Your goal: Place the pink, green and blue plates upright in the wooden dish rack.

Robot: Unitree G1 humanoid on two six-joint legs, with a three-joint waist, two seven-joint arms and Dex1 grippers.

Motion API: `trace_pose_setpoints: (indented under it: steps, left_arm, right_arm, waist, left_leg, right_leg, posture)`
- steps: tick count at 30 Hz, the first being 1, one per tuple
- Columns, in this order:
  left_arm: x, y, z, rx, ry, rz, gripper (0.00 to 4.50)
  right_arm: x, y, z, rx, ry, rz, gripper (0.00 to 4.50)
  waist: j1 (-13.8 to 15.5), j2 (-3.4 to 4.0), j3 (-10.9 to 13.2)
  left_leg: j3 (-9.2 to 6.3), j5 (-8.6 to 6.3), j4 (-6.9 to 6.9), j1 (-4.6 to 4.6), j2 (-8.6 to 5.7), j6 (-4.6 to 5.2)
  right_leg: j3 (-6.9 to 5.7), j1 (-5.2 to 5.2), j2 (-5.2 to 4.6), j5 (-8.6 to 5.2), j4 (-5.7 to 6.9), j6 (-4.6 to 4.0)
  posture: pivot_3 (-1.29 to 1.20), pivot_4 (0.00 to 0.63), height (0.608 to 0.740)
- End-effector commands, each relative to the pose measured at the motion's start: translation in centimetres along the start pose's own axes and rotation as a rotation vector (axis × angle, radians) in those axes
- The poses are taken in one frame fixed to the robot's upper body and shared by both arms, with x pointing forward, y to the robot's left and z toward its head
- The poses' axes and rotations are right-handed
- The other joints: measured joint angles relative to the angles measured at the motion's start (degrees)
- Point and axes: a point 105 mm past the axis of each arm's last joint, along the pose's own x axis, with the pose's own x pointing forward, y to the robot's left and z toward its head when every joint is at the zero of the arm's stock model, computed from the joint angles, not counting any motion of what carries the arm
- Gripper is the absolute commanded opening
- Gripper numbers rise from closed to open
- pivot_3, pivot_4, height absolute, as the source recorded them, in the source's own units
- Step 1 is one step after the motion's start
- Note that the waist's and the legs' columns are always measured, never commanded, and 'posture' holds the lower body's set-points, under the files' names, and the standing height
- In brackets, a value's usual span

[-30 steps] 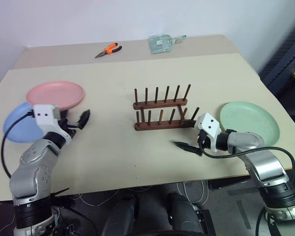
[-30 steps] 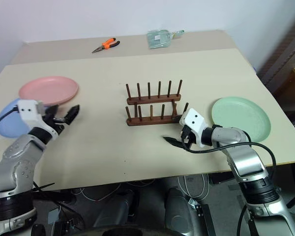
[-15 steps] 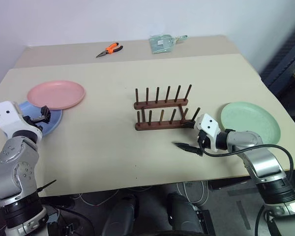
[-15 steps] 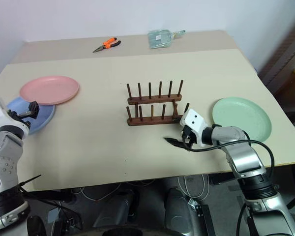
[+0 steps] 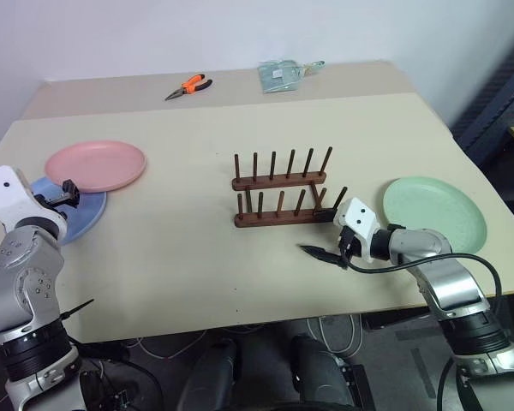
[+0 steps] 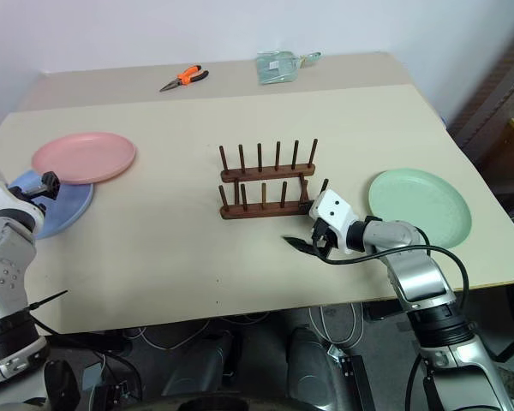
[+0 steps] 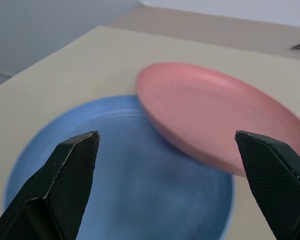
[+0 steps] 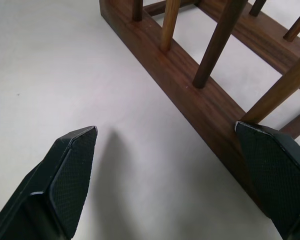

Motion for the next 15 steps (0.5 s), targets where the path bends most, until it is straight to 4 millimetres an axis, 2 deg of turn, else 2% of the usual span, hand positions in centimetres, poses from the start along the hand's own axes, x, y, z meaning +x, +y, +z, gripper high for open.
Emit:
trace_pose_setpoints:
  steps: [1, 15]
  left_arm:
    - [-0.46, 1.17, 1.11, 0.02, -0.035, 0.037, 4.46]
    - [-1.02, 1.45, 0.3, 0.019, -0.01, 0.062, 4.46]
  right_arm:
    - [0.13, 0.29, 0.5, -0.027, -0.025, 0.002, 4.5]
    - [0.27, 0.21, 0.29, -0.04, -0.025, 0.018, 4.5]
  waist:
    - [0.0, 0.0, 0.0]
    - [0.0, -0.02, 0.0]
  left_leg:
    - [0.0, 0.0, 0.0, 0.0, 0.0, 0.0]
    - [0.0, -0.01, 0.0, 0.0, 0.0, -0.01]
  right_leg:
    - [0.0, 0.0, 0.0, 0.0, 0.0, 0.0]
    - [0.0, 0.0, 0.0, 0.0, 0.0, 0.0]
  posture:
    - [0.0, 0.15, 0.732]
    - [0.0, 0.15, 0.732]
